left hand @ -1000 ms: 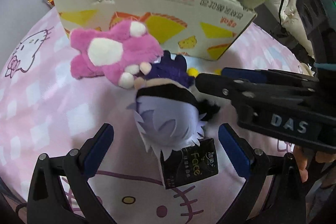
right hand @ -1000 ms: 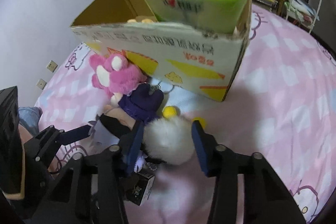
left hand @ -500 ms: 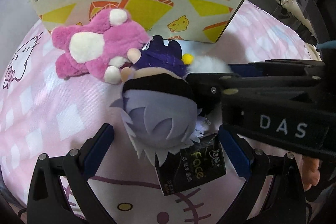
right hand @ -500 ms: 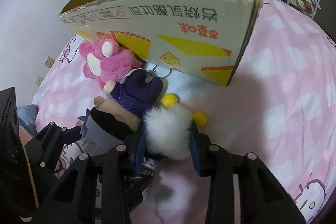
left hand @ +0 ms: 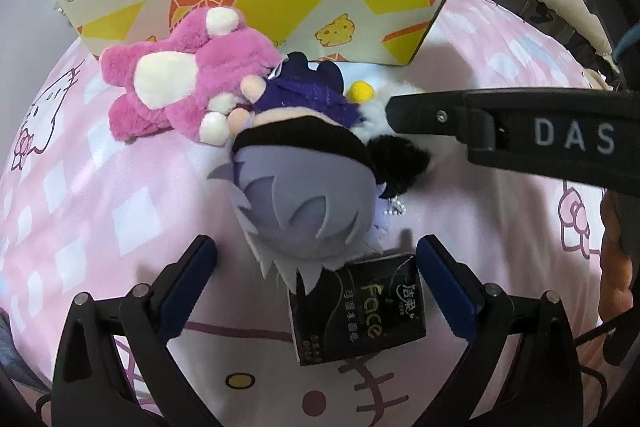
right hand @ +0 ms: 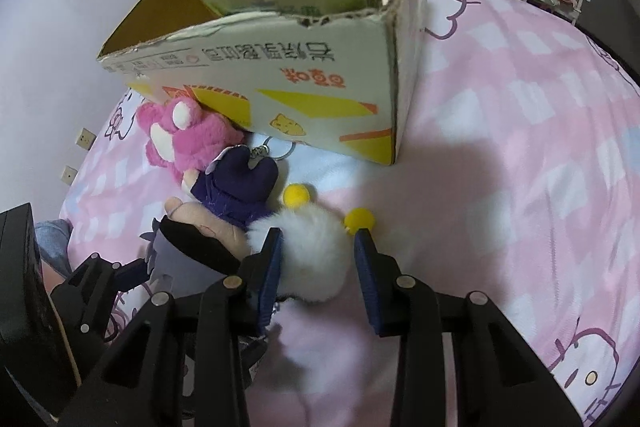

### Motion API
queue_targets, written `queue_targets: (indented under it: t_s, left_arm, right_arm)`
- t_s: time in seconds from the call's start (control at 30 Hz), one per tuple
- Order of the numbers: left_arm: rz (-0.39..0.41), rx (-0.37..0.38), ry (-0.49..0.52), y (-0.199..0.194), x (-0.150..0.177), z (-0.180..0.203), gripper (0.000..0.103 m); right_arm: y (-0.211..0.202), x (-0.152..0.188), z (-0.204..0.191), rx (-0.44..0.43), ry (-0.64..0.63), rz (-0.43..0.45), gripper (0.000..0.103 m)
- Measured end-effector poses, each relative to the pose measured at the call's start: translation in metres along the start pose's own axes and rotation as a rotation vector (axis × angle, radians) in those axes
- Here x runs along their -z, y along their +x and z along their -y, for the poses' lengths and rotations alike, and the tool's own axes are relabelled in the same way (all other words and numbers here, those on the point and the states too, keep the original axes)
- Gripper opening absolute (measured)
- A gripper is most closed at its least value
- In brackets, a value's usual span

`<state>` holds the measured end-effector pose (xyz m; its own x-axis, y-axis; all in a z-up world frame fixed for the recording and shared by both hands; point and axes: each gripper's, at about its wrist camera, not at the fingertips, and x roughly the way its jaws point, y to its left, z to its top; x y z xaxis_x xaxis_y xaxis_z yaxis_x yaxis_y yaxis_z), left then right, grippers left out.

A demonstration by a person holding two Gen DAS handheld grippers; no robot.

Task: Organize soft objects
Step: 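Grasp the black Face packet with the left tool while the right tool grasps the white pom-pom plush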

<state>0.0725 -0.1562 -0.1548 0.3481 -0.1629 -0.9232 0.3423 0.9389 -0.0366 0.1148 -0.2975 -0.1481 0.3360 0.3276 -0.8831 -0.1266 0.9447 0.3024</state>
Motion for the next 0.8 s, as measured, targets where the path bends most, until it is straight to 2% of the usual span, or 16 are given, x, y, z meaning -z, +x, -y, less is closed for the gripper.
queue_targets:
  t_s: [0.23, 0.4, 0.5, 0.67, 0.8]
  left_arm:
    - [-0.034, 0.047, 0.003, -0.007, 0.007, 0.0, 0.099]
    - [-0.074, 0.043, 0.033, -0.006, 0.011, 0.002, 0.097]
    - [-0.074, 0.02, 0.072, -0.005, 0.018, 0.009, 0.087]
    - [-0.065, 0.039, 0.064, -0.009, 0.018, 0.008, 0.065]
    - [-0.07, 0.064, 0.053, -0.011, 0.016, 0.004, 0.061]
  right_arm:
    - [0.007, 0.001, -0.002, -0.016, 0.005, -0.022, 0.038]
    - [0.004, 0.004, 0.0, -0.014, 0.008, -0.028, 0.038]
    - [0.005, 0.005, -0.004, -0.002, -0.002, -0.034, 0.038]
    - [0.01, 0.009, -0.012, -0.005, -0.01, -0.041, 0.038]
    - [0.012, 0.007, -0.015, -0.014, -0.013, -0.018, 0.038]
